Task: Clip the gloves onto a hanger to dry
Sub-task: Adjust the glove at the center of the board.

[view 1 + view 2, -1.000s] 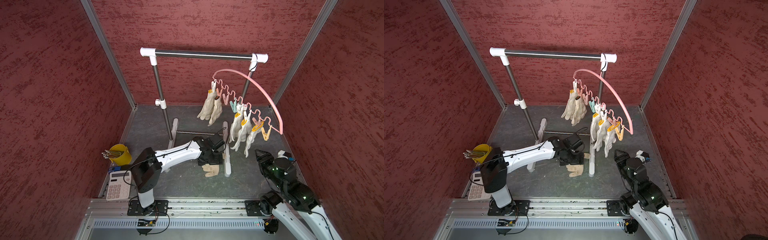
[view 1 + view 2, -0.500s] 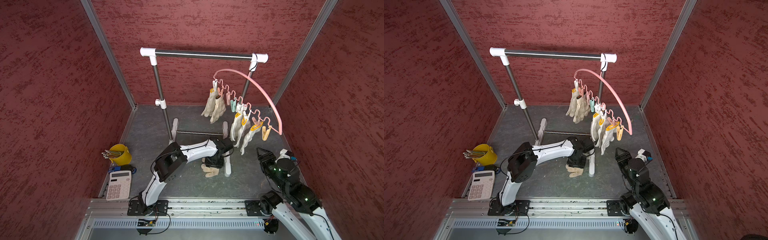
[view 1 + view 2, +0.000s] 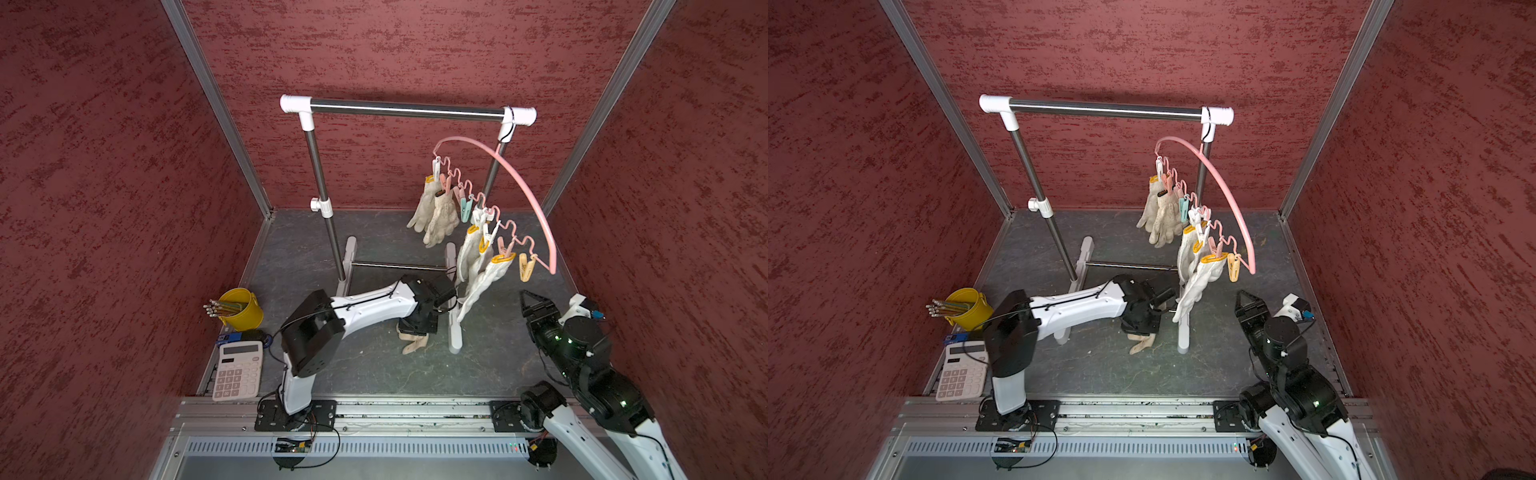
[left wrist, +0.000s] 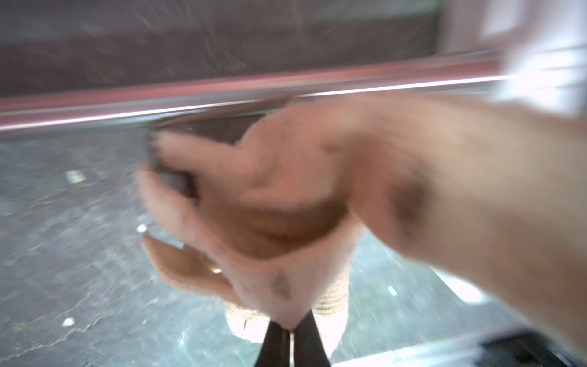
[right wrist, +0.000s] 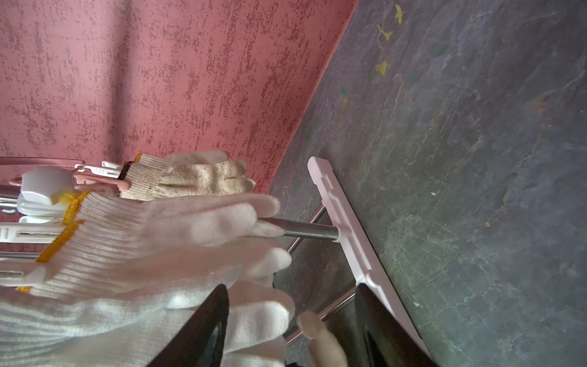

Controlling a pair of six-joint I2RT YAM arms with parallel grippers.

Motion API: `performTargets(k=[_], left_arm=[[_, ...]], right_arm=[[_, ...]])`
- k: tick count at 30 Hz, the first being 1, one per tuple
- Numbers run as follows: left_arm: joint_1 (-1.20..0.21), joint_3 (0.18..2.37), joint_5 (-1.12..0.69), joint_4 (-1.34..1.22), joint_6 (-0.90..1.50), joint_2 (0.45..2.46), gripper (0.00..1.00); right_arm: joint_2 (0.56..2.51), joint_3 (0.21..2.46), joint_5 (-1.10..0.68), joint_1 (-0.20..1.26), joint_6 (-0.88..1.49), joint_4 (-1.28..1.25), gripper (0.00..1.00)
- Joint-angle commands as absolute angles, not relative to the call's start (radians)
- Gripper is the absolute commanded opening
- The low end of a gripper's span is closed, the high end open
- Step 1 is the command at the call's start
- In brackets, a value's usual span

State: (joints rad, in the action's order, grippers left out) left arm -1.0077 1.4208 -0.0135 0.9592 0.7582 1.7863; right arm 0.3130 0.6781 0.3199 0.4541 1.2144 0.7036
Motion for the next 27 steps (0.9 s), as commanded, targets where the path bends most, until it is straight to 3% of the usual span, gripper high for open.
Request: performTargets(k=[1,7,12,17,23,26,27], left_arm=[[-1.008,1.32,-0.049,0.76,0.695,1.536,0.0],[-0.87,0.922,-0.286,0.348,0.744,1.054,0.0],[-0.676,0.611,-0.459,0.136,0.973,0.87,0.0],[-0.652,0.529,-0.414,0.287,1.121,0.934,0.0],[-0.684,0.608,-0.319,0.613,1.222,1.017,0.0],[-0.745,0.624,-0.31,0.663,1.286,1.01,0.22],[-0.772,0.622,-0.316,0.667,1.317,1.009,0.34]], right_arm=[[0.308,0.703,0.36,0.451,1.183,0.72,0.64],[0.323,0.694,0.359,0.451,1.177,0.694,0.64],[0.369,0.716,0.356,0.451,1.155,0.667,0.64],[0.412,0.768,0.357,0.451,1.13,0.663,0.64],[0.468,0.84,0.38,0.451,1.067,0.654,0.65],[0.492,0.853,0.386,0.451,1.053,0.641,0.66],[0.494,0.851,0.388,0.45,1.054,0.634,0.66]])
